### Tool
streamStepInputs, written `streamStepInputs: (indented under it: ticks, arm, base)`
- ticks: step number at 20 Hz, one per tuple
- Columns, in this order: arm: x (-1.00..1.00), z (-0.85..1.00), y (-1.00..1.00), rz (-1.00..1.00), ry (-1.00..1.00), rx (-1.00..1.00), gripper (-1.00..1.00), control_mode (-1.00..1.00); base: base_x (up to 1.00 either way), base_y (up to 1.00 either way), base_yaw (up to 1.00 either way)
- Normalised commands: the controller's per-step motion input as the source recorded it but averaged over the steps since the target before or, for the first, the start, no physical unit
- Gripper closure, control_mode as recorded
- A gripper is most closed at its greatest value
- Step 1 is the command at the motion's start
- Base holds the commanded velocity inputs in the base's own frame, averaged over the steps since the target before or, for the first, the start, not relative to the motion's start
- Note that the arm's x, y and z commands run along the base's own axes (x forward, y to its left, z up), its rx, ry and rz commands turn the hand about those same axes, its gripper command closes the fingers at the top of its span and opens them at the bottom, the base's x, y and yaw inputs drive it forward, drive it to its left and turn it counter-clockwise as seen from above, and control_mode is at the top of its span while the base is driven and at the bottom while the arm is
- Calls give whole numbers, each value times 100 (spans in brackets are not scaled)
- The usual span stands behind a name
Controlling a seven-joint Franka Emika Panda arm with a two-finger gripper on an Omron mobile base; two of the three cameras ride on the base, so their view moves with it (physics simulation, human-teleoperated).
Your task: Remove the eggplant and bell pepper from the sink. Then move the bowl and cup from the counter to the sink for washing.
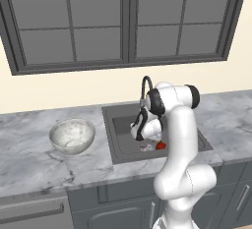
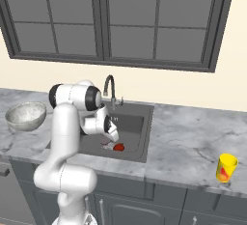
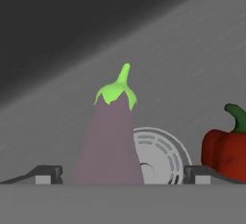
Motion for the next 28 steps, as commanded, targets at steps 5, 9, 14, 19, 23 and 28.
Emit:
streamStepInputs:
  ticks: [5,9,14,19,23,28]
  arm:
    - [0,-20,3,0,0,0,-100,-100]
    - [0,-16,8,0,0,0,-100,-100]
    - [1,-14,7,0,1,0,-100,-100]
    - [2,-14,6,0,1,0,-100,-100]
    - [5,-15,3,0,0,0,-100,-100]
    - [2,-15,2,0,1,0,100,-100]
  base:
    - [0,0,0]
    - [0,0,0]
    - [0,0,0]
    - [0,0,0]
    - [0,0,0]
    - [0,0,0]
